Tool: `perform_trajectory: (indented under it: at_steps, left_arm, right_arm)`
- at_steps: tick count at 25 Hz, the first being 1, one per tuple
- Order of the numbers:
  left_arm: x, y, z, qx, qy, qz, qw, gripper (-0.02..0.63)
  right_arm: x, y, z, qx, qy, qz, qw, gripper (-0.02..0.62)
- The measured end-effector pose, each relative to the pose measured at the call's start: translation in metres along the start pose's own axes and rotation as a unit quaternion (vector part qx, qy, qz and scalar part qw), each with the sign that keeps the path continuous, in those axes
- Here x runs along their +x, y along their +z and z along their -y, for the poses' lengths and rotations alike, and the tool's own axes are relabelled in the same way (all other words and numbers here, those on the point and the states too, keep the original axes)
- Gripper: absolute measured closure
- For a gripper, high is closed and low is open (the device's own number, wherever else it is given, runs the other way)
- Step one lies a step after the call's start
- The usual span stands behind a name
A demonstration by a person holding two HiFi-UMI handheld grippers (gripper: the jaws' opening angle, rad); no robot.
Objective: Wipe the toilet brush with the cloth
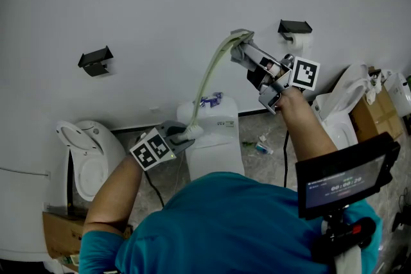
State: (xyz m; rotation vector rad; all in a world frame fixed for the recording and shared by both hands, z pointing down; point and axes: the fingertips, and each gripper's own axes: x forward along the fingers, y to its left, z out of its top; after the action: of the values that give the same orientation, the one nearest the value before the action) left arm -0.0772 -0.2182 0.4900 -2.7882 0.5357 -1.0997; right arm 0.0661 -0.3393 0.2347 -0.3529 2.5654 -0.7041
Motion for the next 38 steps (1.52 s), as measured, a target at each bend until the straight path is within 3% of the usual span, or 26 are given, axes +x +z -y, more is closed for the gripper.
perform_trajectory:
  at_steps: [6,12,14,22,30,38]
  left_arm:
    - [0.003,-0.009,0.002,-0.017,-0.004,0.0,0.9998,0.476]
    - [0.003,-0.019,-0.002,-0.064,0.005,0.021,0.9977,0.474]
    - [0.002,-0.018,-0.005,-0.083,0.014,0.044,0.9955,0.474]
    - [-0.013,-0.027,-0.02,-0.148,0.059,0.091,0.9829,0.474]
    - [-0.037,-0.026,-0.03,-0.202,0.102,0.153,0.9619,0.472]
    - [-0.039,-0.044,-0.025,-0.249,0.128,0.167,0.9455,0.471]
  right_arm:
    - [-0.005,0.027,-0.027,-0.019,0.022,0.027,0.999,0.549]
    - [-0.012,0.053,-0.074,-0.081,0.063,0.052,0.993,0.549]
    - [-0.018,0.035,-0.06,-0.087,0.045,0.029,0.995,0.549]
    - [-0.045,-0.051,0.011,-0.029,-0.046,-0.041,0.998,0.549]
    - [-0.075,-0.126,0.04,-0.018,-0.109,-0.126,0.986,0.549]
    - [-0.101,-0.198,0.059,0.004,-0.146,-0.196,0.97,0.549]
